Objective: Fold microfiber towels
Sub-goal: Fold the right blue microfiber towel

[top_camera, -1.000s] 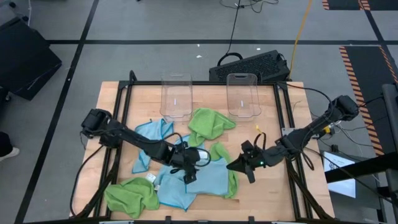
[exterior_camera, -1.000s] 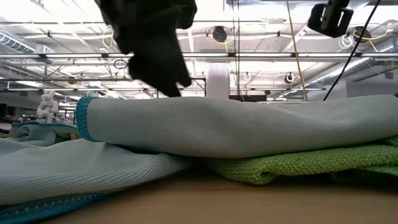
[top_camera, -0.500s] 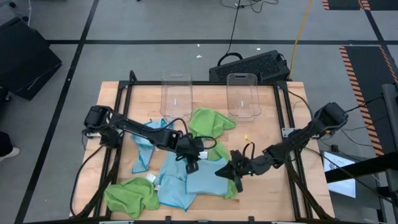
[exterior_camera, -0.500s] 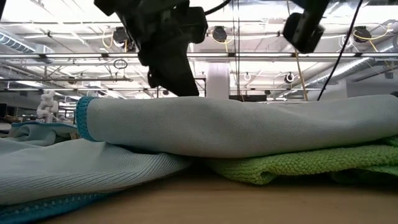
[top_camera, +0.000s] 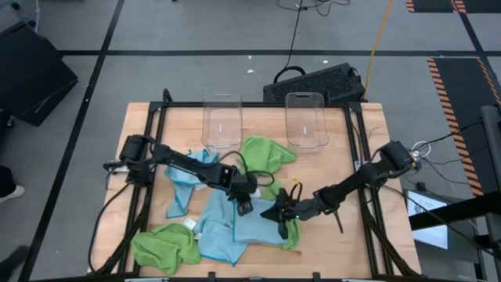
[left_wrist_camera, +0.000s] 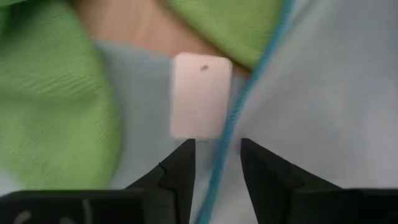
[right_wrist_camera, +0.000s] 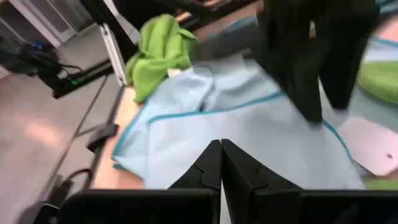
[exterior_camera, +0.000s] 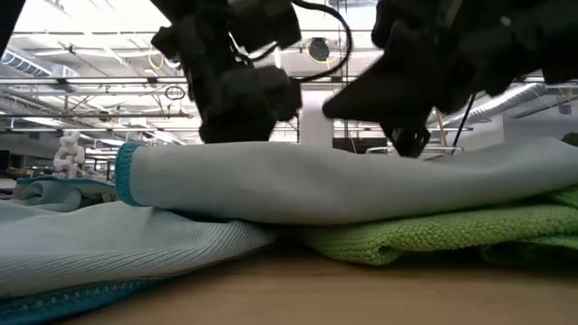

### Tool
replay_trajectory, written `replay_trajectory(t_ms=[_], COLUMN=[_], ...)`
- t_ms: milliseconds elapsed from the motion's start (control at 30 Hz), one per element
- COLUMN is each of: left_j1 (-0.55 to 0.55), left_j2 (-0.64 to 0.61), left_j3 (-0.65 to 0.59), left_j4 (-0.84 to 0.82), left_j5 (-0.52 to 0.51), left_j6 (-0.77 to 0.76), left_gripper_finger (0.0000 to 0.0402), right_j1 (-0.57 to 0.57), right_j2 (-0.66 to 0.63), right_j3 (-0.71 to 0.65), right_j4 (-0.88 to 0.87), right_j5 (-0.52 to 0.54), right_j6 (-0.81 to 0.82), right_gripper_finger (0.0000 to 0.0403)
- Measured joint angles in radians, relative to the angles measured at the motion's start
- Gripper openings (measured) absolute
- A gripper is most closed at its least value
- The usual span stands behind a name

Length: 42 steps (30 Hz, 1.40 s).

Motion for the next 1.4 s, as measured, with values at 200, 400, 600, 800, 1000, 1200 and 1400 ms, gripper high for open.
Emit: replay_trajectory(t_ms=[200, 400, 600, 800, 1000, 1200, 1400], left_j1=[-0.017, -0.131, -0.231, -0.257, -0.264, -0.259, -0.256], left_j2=[-0.152, -0.187, -0.066, 0.095, 0.151, 0.052, -0.025], left_j3=[0.002, -0.006, -0.058, -0.070, -0.058, -0.058, -0.058], left_j4=[0.021, 0.077, 0.389, 0.505, 0.537, 0.510, 0.512], left_j5=[0.009, -0.035, -0.090, -0.029, 0.059, 0.039, -0.116], left_j6=[-0.097, -0.167, -0.163, -0.211, -0.245, -0.246, -0.195], left_gripper_finger=[0.0131, 0.0131, 0.0131, 0.0131, 0.0131, 0.0131, 0.0131], right_j1=[-0.008, -0.040, -0.047, -0.044, -0.040, -0.039, 0.001], right_j2=[0.059, 0.114, 0.168, 0.210, 0.204, 0.146, 0.002], right_j3=[0.000, -0.001, -0.004, -0.022, -0.048, -0.051, -0.038], right_j4=[0.004, 0.088, 0.104, 0.116, 0.155, 0.144, 0.162], right_j5=[0.000, 0.003, -0.001, 0.007, -0.019, -0.050, -0.030], right_j6=[-0.030, -0.023, -0.016, 0.023, 0.014, 0.016, -0.004], right_gripper_finger=[0.0000, 0.0000, 0.0000, 0.0000, 0.0000, 0.0000, 0.0000])
